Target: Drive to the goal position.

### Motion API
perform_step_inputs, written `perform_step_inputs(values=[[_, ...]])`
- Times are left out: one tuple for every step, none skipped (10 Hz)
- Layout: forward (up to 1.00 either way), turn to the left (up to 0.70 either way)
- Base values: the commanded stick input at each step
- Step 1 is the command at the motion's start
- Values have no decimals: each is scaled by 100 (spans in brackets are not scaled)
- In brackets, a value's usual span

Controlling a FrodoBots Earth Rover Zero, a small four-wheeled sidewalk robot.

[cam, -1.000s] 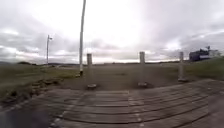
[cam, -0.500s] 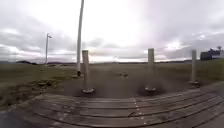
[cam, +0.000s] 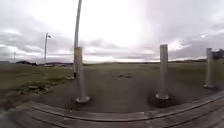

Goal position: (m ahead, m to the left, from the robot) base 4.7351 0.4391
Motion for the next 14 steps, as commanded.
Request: perform_step_inputs(values=[[0, 0], [0, 0], [0, 0], [0, 0], [0, 0], [0, 0], [-2, 0], [-8, 0], [100, 0], [100, 0], [100, 0], [100, 0], [100, 0], [100, 0]])
